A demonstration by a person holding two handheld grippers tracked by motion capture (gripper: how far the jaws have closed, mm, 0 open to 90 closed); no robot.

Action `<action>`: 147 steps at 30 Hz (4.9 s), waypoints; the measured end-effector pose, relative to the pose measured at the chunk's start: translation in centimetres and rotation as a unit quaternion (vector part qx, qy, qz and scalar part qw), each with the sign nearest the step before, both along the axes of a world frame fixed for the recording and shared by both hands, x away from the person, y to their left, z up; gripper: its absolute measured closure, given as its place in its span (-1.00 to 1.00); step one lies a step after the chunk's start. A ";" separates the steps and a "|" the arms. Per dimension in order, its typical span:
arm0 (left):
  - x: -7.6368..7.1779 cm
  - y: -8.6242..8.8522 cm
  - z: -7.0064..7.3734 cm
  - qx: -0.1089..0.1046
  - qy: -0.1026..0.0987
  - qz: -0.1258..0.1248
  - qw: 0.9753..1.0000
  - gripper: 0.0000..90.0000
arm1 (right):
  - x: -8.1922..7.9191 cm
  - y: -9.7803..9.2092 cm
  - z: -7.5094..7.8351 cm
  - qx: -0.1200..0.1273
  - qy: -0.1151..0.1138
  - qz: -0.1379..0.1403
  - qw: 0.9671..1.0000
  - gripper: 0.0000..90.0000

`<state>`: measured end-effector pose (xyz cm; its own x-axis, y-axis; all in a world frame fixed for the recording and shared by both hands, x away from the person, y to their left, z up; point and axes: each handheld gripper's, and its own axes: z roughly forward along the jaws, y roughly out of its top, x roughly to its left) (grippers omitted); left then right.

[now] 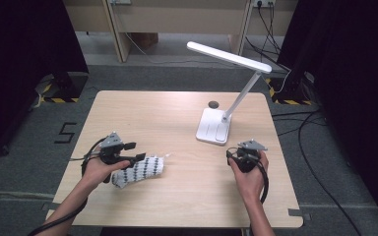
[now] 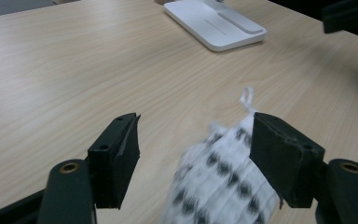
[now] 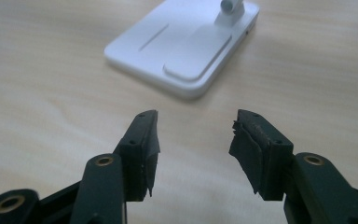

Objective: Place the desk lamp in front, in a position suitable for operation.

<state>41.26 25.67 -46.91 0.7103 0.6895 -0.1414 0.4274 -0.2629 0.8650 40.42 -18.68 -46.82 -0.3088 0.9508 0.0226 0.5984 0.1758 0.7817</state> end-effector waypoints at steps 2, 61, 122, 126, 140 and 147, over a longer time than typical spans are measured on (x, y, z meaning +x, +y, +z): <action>1.1 -1.9 0.5 0.004 0.002 -0.015 1.000 -0.29 | 1.3 0.0 0.6 0.001 -0.003 -0.004 1.000 0.12; 14.0 -20.2 -3.3 0.046 0.077 0.030 0.996 -0.02 | 15.4 0.0 5.4 0.078 -0.097 -0.149 0.981 0.57; 5.2 -16.2 -2.0 0.137 0.113 -0.025 0.984 0.31 | 7.2 5.8 5.0 0.131 -0.072 -0.084 0.985 0.68; 4.6 -15.6 -2.1 0.133 0.112 -0.025 0.985 0.31 | 6.6 6.3 5.0 0.130 -0.073 -0.078 0.986 0.67; 2.2 -13.8 -2.2 0.130 0.102 -0.038 0.985 0.31 | 4.2 7.5 5.1 0.120 -0.065 -0.057 0.989 0.65; 1.4 -13.1 -2.4 0.124 0.101 -0.039 0.986 0.31 | 3.5 7.9 5.3 0.112 -0.060 -0.049 0.991 0.64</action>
<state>42.68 12.57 -49.28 0.7378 0.6644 -0.1195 0.5543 -0.4951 0.6690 43.96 -10.74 -41.54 -0.2292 0.9515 0.2052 0.5044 -0.0642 0.8611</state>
